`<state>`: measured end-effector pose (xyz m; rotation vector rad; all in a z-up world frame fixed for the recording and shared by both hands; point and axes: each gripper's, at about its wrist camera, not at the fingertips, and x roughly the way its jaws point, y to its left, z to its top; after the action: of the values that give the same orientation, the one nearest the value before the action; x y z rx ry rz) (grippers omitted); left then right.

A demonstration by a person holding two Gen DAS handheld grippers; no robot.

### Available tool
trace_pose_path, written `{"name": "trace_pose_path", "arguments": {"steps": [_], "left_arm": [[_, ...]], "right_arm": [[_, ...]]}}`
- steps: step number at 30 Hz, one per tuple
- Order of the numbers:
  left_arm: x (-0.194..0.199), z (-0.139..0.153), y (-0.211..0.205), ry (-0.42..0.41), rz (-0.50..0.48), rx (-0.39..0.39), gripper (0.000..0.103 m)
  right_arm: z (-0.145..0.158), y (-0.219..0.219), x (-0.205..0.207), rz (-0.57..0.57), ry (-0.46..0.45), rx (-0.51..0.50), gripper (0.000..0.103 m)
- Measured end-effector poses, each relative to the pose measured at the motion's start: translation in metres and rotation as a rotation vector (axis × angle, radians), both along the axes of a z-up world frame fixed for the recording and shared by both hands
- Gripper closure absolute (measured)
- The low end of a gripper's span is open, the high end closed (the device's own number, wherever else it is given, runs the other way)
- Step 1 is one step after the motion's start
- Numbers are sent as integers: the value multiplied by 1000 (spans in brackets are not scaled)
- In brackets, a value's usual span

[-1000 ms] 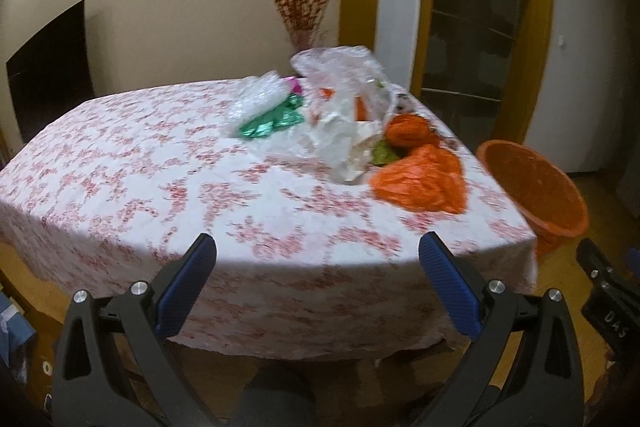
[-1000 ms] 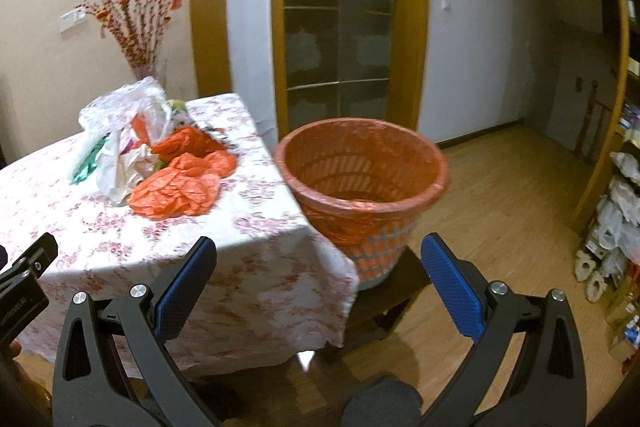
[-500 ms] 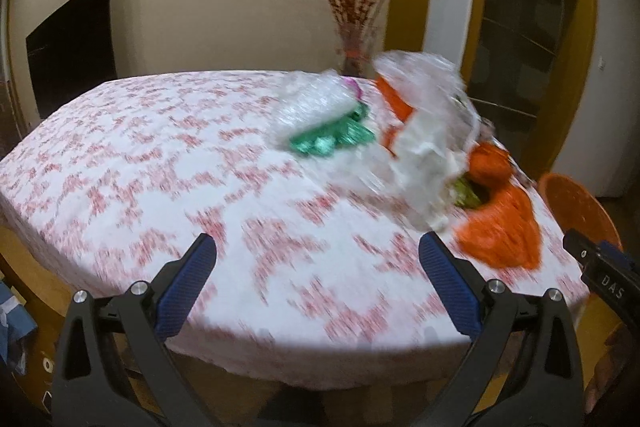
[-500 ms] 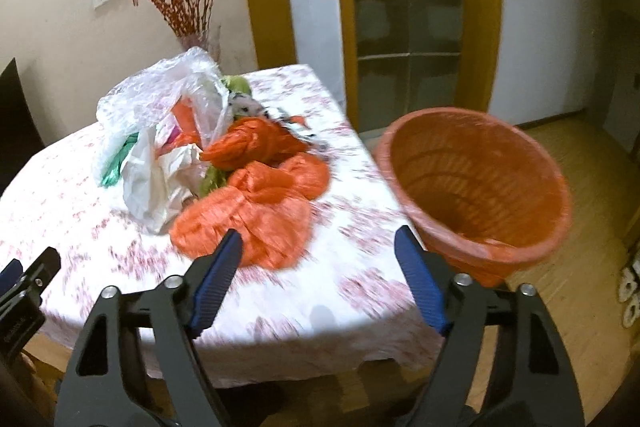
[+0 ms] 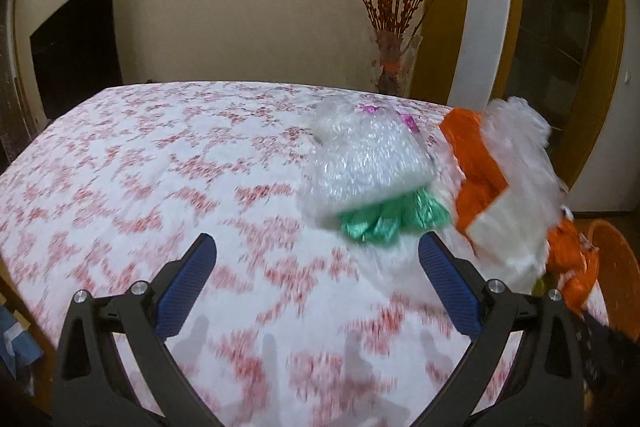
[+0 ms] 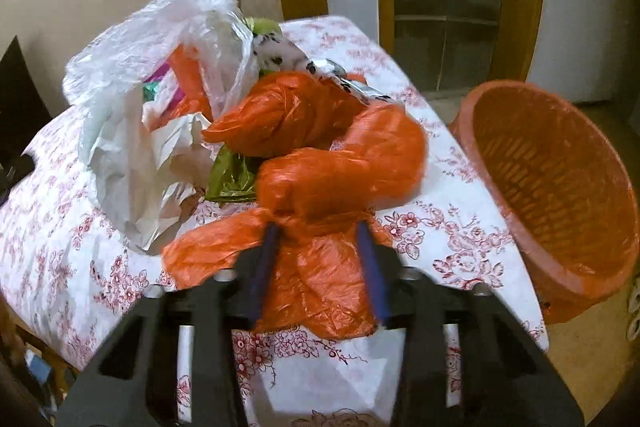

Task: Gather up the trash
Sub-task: 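Reach the right tool to the orange plastic bag and close on it, then carry the orange bag into the wastebasket and open the right tool while the left tool grasps clear bubble wrap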

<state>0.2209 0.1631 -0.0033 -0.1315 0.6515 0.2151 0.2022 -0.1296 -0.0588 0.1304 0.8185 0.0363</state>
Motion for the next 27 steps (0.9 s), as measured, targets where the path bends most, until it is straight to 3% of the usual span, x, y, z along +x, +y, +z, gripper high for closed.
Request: {"name": "trace_pose_path", "arguments": {"steps": [3,14,18,23,27], "left_arm": [[27,-1,6,13,-18,-26,4],[109,-20,-3,113,-71,-61,5],[115,-30,-4,131,-121,-98,48],[101,-20,-6,97,-147,-75,91],[87,-10,-7,74,-157,-24,96]], "right_arm": [[6,-5,-5,5,-10,5,100],[11,-16,-4,5,-23,-6,102],[10,-14,-4,5,-17,-14,102],[14,-15,-5,1,-23,-9,102],[21,-13,-10,14,-47,-13,102]]}}
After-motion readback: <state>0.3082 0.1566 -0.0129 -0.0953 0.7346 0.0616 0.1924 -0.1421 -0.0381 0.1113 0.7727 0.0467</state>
